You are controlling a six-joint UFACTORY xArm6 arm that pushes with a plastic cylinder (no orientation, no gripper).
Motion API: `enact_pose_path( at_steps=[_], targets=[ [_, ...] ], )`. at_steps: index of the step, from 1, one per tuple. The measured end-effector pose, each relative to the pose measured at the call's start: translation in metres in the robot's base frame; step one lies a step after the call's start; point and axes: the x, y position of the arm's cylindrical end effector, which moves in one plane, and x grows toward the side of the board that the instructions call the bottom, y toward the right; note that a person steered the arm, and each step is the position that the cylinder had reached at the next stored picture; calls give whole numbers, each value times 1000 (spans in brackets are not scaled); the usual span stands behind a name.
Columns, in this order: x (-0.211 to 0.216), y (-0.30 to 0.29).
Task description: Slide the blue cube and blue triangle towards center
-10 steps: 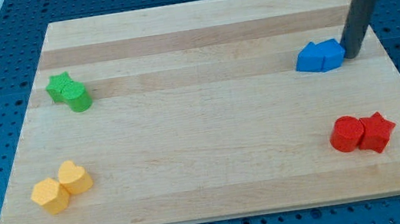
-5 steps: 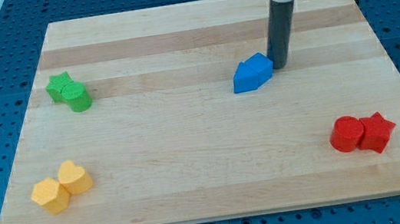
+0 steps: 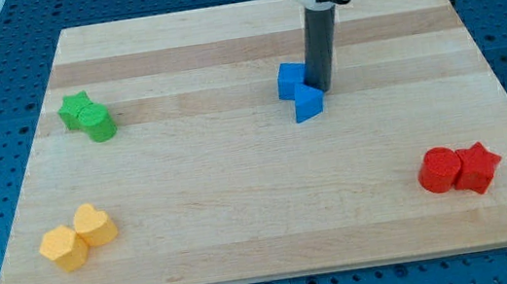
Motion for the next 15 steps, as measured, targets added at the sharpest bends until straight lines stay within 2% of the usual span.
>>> enact_pose_path(
  at_steps=[2,3,6,11,13,14,15],
  targets=[
    [0,7],
    [4,43],
    [23,18],
    [23,4],
    [28,28],
    [60,28],
    [68,16]
  ],
)
